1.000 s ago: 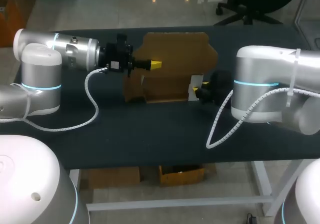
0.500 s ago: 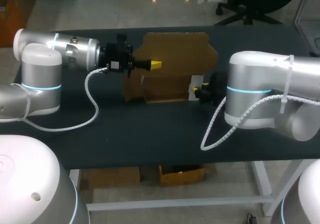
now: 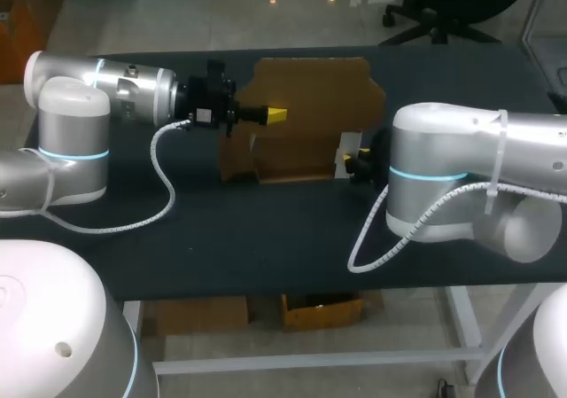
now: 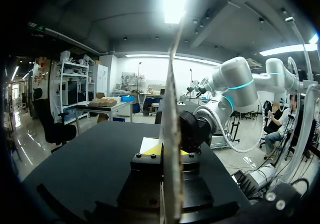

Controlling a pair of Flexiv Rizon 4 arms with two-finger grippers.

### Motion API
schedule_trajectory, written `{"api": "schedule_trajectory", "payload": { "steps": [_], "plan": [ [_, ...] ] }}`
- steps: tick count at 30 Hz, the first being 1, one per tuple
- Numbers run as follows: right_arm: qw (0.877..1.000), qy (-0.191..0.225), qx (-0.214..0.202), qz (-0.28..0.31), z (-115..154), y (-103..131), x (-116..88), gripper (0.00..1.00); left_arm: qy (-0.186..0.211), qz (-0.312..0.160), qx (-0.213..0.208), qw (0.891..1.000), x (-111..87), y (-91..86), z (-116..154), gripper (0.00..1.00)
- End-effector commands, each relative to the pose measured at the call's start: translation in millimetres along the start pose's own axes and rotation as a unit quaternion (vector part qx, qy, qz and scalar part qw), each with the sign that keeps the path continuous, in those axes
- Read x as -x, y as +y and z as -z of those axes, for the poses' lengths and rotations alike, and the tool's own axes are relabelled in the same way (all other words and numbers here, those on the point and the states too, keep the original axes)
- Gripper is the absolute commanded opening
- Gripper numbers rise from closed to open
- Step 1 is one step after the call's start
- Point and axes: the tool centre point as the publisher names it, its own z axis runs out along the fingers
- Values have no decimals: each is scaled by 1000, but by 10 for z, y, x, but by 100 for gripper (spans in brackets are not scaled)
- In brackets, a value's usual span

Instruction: Assemble the packaging by folding the flat box into shape, placing the metal phone stand inside, and closing the box properly

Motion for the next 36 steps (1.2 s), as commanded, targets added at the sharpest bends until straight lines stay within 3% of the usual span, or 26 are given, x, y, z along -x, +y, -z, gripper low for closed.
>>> {"api": "schedule_trajectory", "payload": {
  "steps": [1,36],
  "plan": [
    [999,-31,11,-5,-36,-35,-31,34,2,0,1,1000,10,58,-10,0],
    [998,-48,27,-29,-161,62,41,29,2,0,1,1000,10,58,-10,0]
  ]
}}
